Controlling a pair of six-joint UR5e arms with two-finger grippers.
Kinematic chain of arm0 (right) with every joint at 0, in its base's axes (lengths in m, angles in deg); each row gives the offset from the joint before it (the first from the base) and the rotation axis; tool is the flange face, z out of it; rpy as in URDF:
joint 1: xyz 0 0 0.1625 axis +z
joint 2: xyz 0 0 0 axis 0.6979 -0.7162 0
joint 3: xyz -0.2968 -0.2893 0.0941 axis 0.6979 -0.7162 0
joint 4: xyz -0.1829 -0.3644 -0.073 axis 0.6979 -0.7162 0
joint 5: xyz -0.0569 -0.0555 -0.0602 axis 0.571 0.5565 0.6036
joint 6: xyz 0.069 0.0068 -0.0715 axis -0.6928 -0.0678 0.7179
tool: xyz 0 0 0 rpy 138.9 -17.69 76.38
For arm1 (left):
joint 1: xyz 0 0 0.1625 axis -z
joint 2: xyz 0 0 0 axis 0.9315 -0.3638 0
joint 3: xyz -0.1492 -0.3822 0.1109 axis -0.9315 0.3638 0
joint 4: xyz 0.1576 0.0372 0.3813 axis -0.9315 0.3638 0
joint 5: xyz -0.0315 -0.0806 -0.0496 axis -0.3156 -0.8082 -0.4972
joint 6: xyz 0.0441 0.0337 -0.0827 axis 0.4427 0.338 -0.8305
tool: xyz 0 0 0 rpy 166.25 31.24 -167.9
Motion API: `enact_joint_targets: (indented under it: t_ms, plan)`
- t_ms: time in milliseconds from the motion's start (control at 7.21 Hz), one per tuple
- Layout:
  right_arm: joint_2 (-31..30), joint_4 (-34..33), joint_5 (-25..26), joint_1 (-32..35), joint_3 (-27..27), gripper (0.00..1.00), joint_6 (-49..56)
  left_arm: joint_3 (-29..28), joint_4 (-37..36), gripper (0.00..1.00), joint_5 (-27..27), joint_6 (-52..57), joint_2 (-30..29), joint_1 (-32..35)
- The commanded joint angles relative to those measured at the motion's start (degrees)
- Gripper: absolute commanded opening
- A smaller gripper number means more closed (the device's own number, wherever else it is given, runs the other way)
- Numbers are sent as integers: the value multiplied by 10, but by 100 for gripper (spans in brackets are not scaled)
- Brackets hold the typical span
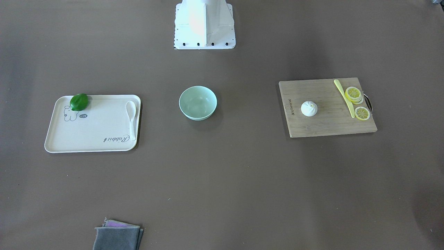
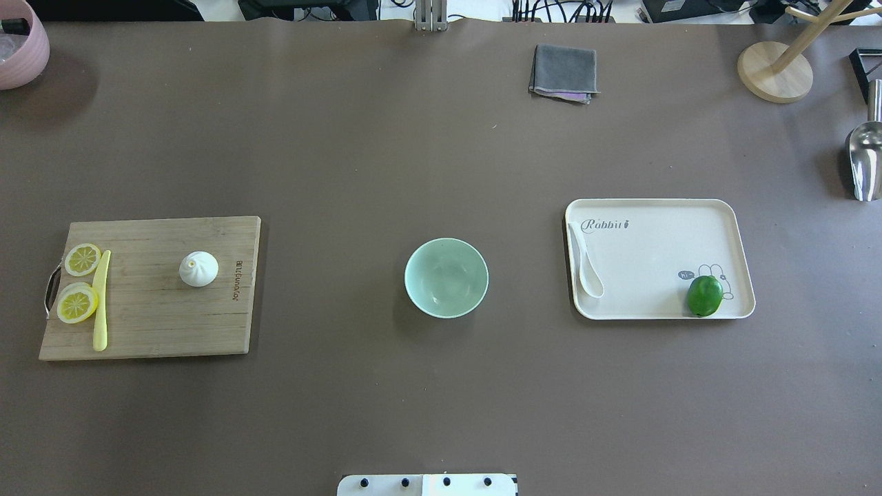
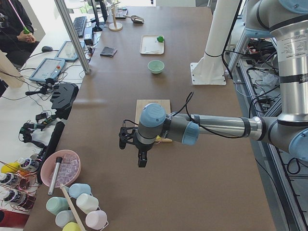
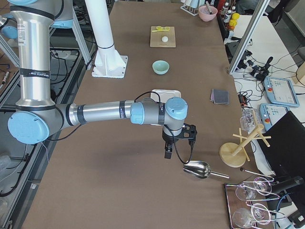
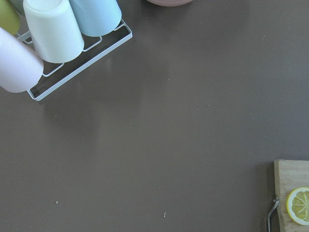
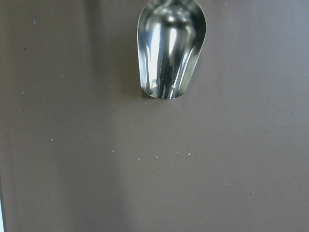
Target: Put spoon and bun in bowl
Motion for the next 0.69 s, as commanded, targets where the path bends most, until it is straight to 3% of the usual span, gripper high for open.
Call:
enact_joint_targets:
  t_ms: [0,555]
  plan:
    - [0,0,0,0,-1,100,-1,0,0,98,0,0,-1,0]
    - [0,0,0,0,1,100,5,1,0,98,0,0,-4,-4]
